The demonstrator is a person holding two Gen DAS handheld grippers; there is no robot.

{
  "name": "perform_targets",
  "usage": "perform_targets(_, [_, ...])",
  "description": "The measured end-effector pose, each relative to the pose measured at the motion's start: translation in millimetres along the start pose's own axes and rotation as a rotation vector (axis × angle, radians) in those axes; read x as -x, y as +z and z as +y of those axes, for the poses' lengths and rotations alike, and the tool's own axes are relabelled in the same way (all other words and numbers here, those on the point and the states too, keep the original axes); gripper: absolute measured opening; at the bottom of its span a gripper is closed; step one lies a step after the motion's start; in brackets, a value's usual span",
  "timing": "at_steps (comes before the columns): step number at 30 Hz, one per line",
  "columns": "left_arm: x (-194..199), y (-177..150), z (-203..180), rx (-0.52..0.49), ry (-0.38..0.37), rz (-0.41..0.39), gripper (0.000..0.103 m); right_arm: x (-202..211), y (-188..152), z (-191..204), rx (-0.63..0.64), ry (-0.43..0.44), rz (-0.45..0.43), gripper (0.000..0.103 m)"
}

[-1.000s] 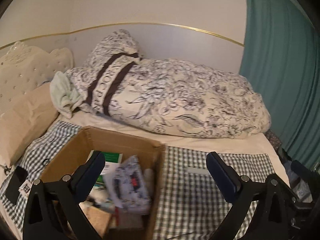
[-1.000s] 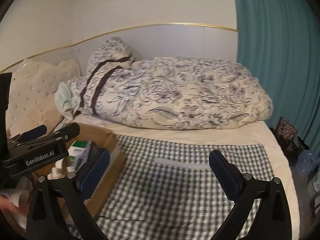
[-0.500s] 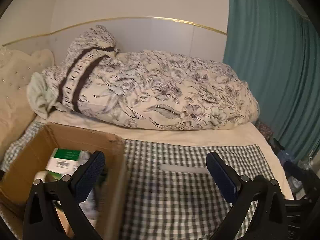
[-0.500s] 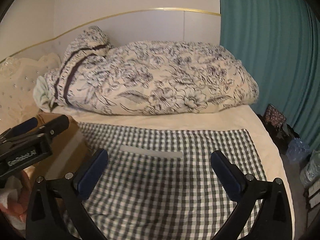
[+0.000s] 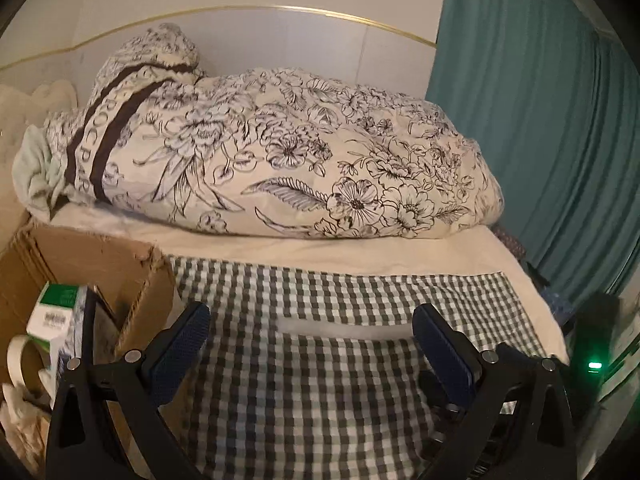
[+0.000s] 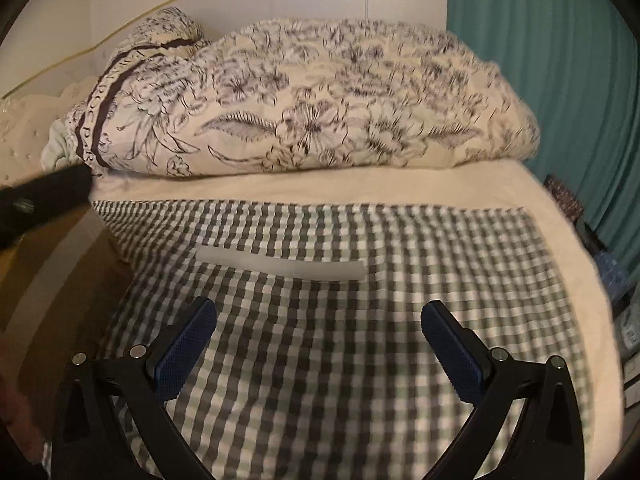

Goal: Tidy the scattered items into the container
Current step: 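Move the right tool to the white plastic stick and grasp it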

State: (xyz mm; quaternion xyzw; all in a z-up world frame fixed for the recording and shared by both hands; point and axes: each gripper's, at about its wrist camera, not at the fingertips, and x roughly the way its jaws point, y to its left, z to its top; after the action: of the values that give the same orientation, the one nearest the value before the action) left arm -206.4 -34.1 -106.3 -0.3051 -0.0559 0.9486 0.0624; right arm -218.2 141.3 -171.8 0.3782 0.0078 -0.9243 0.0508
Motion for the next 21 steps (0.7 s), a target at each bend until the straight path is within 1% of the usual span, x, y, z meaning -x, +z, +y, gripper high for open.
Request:
perform_targets(3, [-10.8,2.7,1.4,-0.021,0.047,-0.016,0.103,-27.6,3.6,4.0,-0.004,0.000,0.013,0.103])
perform_targets(7, [-37.9,1.8,4.7,-0.030,0.094,0.014,0.103,-59.0,11.9,12.1,0.030,-0.037,0.023,0.103])
perform_targets(9, [-50.4,1.6,3.8,-0.037,0.112,0.030,0.103,-76.2,15.3,13.1,0.037,-0.052,0.043,0.103])
perform_targets(12, [-62.6,3.0,2.3,-0.054,0.152,0.027,0.103,-95.3,18.6,9.3,0.019,-0.050,0.062,0.103])
perform_targets(14, [-68.4,4.4,1.9,-0.066,0.165,0.023,0.103,-105.9,20.0,7.1,0.014,-0.054,0.074,0.103])
perform_targets(17, [-72.2,5.9,-1.0,-0.081,0.146,0.002,0.103,-117.7,19.7,7.3,0.031,-0.065,0.097,0.102])
perform_targets(19, [-71.6,7.8,-4.9,-0.076,0.117,-0.020,0.103,-125.7,16.6,8.4,0.036,-0.064,0.124,0.094])
perform_targets(20, [-70.2,9.2,-7.5,-0.073,0.098,-0.037,0.103,-127.8,14.5,8.8,0.039,-0.063,0.130,0.093])
perform_targets(21, [-69.8,10.3,-9.7,-0.074,0.089,-0.048,0.103,-128.1,13.0,9.6,0.045,-0.066,0.127,0.091])
